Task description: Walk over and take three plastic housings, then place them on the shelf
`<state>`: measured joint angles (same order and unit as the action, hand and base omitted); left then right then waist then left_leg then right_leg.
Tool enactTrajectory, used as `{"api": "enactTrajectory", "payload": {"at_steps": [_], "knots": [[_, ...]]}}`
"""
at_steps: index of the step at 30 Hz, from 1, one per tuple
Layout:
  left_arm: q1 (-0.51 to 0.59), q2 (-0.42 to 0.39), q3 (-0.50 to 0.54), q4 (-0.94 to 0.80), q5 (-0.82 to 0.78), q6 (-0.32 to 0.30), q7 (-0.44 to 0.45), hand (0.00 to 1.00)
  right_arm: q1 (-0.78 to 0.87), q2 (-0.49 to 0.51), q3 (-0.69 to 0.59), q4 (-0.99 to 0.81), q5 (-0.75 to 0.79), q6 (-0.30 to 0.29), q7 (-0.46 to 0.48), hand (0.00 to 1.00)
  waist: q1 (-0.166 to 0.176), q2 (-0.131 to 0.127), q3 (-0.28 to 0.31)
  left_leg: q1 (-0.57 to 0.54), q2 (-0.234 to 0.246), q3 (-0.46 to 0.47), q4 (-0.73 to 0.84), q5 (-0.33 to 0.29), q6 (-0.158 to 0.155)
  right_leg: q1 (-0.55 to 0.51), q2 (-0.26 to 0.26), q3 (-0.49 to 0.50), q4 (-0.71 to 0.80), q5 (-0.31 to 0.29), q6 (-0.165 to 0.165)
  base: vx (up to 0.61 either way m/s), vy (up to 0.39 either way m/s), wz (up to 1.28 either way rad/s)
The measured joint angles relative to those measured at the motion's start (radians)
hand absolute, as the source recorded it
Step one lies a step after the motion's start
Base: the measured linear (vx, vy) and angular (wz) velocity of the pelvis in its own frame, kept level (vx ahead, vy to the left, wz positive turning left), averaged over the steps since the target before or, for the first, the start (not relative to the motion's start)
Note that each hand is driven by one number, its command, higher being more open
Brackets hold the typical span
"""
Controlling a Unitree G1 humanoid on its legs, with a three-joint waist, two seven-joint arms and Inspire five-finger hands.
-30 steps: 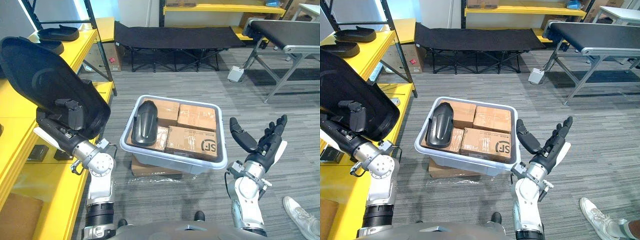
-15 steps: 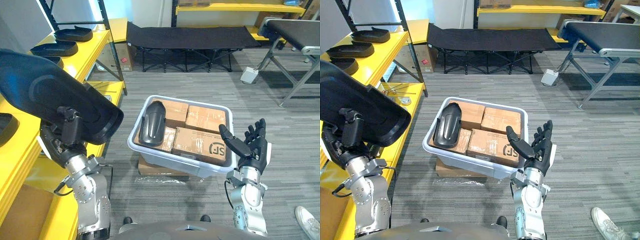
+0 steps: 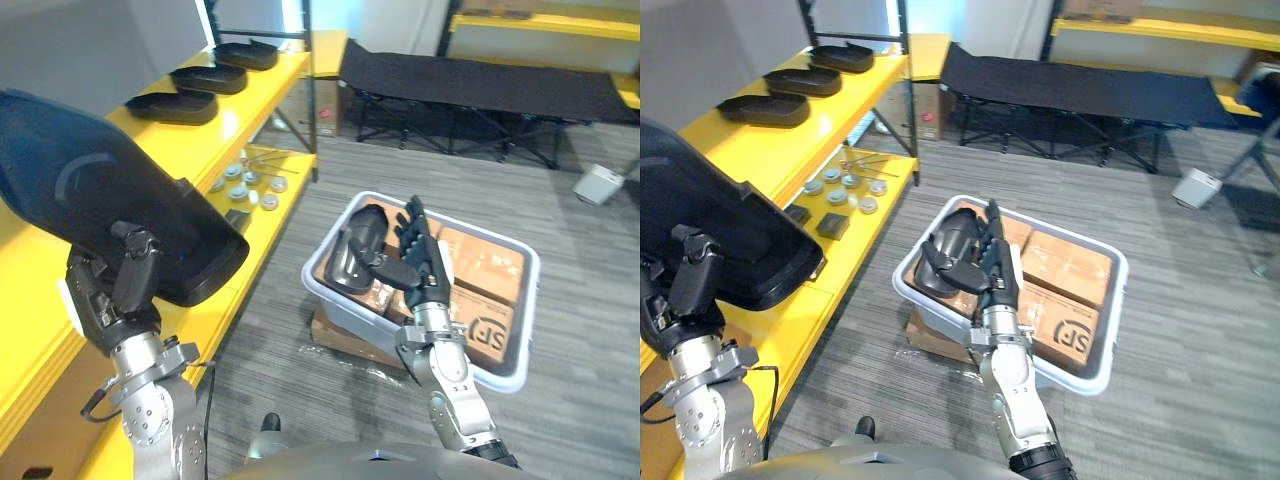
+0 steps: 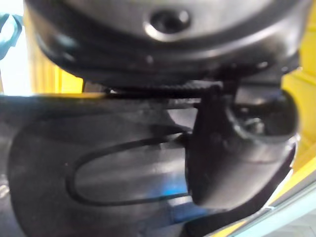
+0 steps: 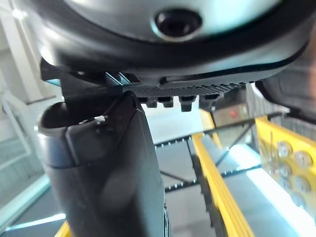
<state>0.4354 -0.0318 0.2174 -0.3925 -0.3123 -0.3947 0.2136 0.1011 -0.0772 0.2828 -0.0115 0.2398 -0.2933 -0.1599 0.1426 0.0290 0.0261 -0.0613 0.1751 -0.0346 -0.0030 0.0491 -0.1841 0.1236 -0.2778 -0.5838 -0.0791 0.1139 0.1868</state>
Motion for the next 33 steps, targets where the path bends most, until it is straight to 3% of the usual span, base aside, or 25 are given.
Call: {"api": "enactTrajectory", "payload": {"at_steps": [2, 4, 9, 14, 15, 16, 17, 18, 19, 20, 21, 22, 24, 25, 28, 30, 33], "knots": [[0.021, -0.001, 0.018, -0.019, -0.001, -0.001, -0.026, 0.0, -0.016, 0.0, 0.004, 0.0, -0.001, 0.003, -0.002, 1.0, 0.031, -0.004, 0.003, -0.01, -0.008, -0.022, -0.001, 0.0, 0.0, 0.007, -0.004, -0.022, 0.004, -0.012, -0.003, 0.01, 0.001, 0.33], [0.04, -0.001, 0.018, -0.037, -0.009, -0.002, -0.051, 0.0, -0.03, -0.008, 0.003, 0.0, -0.035, 0.003, -0.025, 1.0, 0.037, -0.006, 0.006, -0.019, -0.013, -0.041, 0.0, 0.003, 0.002, -0.002, -0.016, -0.038, 0.042, -0.033, 0.002, 0.02, 0.003, 0.28], [0.039, 0.005, -0.013, -0.048, -0.008, -0.002, -0.085, 0.0, -0.044, -0.015, 0.002, 0.0, -0.075, -0.007, -0.111, 1.0, 0.031, -0.023, 0.03, -0.019, -0.015, -0.089, 0.001, 0.007, -0.003, -0.016, -0.034, -0.009, 0.163, -0.117, -0.002, 0.01, -0.016, 0.29], [0.034, 0.01, -0.051, -0.048, 0.009, 0.005, -0.07, 0.0, -0.034, -0.029, -0.016, 0.0, -0.071, -0.005, -0.114, 1.0, 0.017, -0.014, 0.054, -0.04, -0.016, -0.156, 0.032, 0.015, -0.008, 0.004, -0.044, -0.022, 0.267, -0.208, 0.016, -0.01, -0.062, 0.44], [0.031, 0.011, -0.07, -0.048, 0.009, 0.009, -0.078, 0.0, -0.019, -0.033, -0.044, 0.0, -0.075, -0.004, -0.113, 1.0, 0.011, -0.008, 0.059, -0.066, -0.022, -0.153, 0.036, 0.046, 0.007, 0.024, -0.044, -0.072, 0.275, -0.223, 0.016, -0.03, -0.085, 1.3], [0.024, 0.013, -0.087, -0.048, 0.009, 0.013, -0.095, 0.0, 0.004, -0.033, -0.081, -0.005, -0.078, -0.004, -0.114, 1.0, -0.002, -0.008, 0.061, -0.095, -0.035, -0.111, 0.031, 0.08, 0.049, 0.046, -0.045, -0.13, 0.274, -0.235, 0.011, -0.05, -0.054, 1.87], [0.005, 0.017, -0.098, -0.046, 0.009, 0.013, -0.123, 0.0, 0.029, -0.027, -0.137, -0.006, -0.079, -0.003, -0.118, 1.0, -0.014, -0.009, 0.083, -0.115, -0.025, -0.005, 0.027, 0.075, 0.172, 0.081, -0.045, -0.209, 0.278, -0.24, 0.015, -0.02, -0.014, 1.79], [-0.003, 0.022, -0.107, -0.046, 0.009, 0.013, -0.137, 0.0, 0.043, -0.03, -0.166, -0.009, -0.08, -0.003, -0.123, 1.0, -0.017, -0.003, 0.099, -0.13, -0.005, 0.078, 0.045, 0.078, 0.206, 0.1, -0.044, -0.239, 0.287, -0.24, 0.015, -0.02, 0.048, 1.93], [0.001, 0.029, -0.122, -0.045, 0.008, 0.012, -0.152, 0.0, 0.079, -0.046, -0.212, -0.021, -0.079, -0.004, -0.13, 1.0, -0.033, 0.008, 0.114, -0.157, 0.027, 0.198, 0.077, 0.097, 0.21, 0.123, -0.051, -0.264, 0.317, -0.252, 0.021, 0.0, 0.132, 1.67], [0.013, 0.035, -0.13, -0.045, 0.008, 0.012, -0.153, 0.0, 0.105, -0.062, -0.25, -0.032, -0.079, -0.004, -0.131, 1.0, -0.038, 0.022, 0.108, -0.159, 0.019, 0.24, 0.07, 0.151, 0.162, 0.128, -0.083, -0.26, 0.367, -0.289, 0.039, 0.01, 0.155, 1.41], [0.017, 0.039, -0.13, -0.045, 0.008, 0.012, -0.144, 0.0, 0.106, -0.069, -0.264, -0.031, -0.077, -0.005, -0.129, 1.0, -0.037, 0.021, 0.11, -0.157, 0.006, 0.243, 0.068, 0.158, 0.121, 0.127, -0.105, -0.258, 0.388, -0.304, 0.055, 0.03, 0.154, 0.64], [0.033, 0.042, -0.122, -0.045, 0.006, 0.012, -0.114, 0.0, 0.1, -0.077, -0.271, -0.032, -0.076, -0.007, -0.114, 1.0, -0.032, 0.007, 0.119, -0.155, -0.017, 0.259, 0.068, 0.161, 0.11, 0.114, -0.138, -0.245, 0.409, -0.308, 0.058, 0.03, 0.121, -0.05], [0.05, 0.048, -0.09, -0.045, 0.004, 0.013, -0.088, 0.0, 0.095, -0.062, -0.258, -0.035, -0.074, -0.027, -0.073, 1.0, -0.031, -0.007, 0.131, -0.135, -0.036, 0.291, 0.071, 0.157, 0.113, 0.111, -0.167, -0.212, 0.407, -0.305, 0.063, 0.02, 0.086, -0.27], [0.047, 0.053, -0.079, -0.045, 0.004, 0.015, -0.075, 0.0, 0.098, -0.052, -0.238, -0.041, -0.073, -0.035, -0.046, 1.0, -0.029, -0.026, 0.142, -0.129, -0.043, 0.299, 0.072, 0.153, 0.118, 0.111, -0.177, -0.203, 0.406, -0.302, 0.065, 0.0, 0.038, -0.14], [0.046, 0.076, -0.084, -0.044, 0.004, 0.033, -0.076, 0.0, 0.1, -0.035, -0.216, -0.046, -0.059, -0.065, -0.001, 1.0, -0.029, -0.045, 0.157, -0.128, -0.046, 0.3, 0.065, 0.151, 0.122, 0.111, -0.176, -0.202, 0.4, -0.296, 0.062, 0.0, 0.012, -0.03], [0.046, 0.077, -0.094, -0.042, 0.004, 0.046, -0.074, 0.0, 0.097, -0.038, -0.215, -0.058, -0.056, -0.07, 0.005, 1.0, -0.027, -0.032, 0.164, -0.125, -0.054, 0.298, 0.046, 0.157, 0.126, 0.109, -0.174, -0.194, 0.394, -0.301, 0.057, -0.03, 0.024, 0.08], [0.043, 0.075, -0.122, -0.043, 0.008, 0.045, -0.059, 0.0, 0.06, -0.045, -0.214, -0.07, -0.029, -0.072, -0.005, 1.0, -0.032, 0.015, 0.189, -0.126, -0.072, 0.28, 0.013, 0.186, 0.138, 0.102, -0.18, -0.19, 0.41, -0.325, 0.059, -0.07, 0.029, 0.23]]}}
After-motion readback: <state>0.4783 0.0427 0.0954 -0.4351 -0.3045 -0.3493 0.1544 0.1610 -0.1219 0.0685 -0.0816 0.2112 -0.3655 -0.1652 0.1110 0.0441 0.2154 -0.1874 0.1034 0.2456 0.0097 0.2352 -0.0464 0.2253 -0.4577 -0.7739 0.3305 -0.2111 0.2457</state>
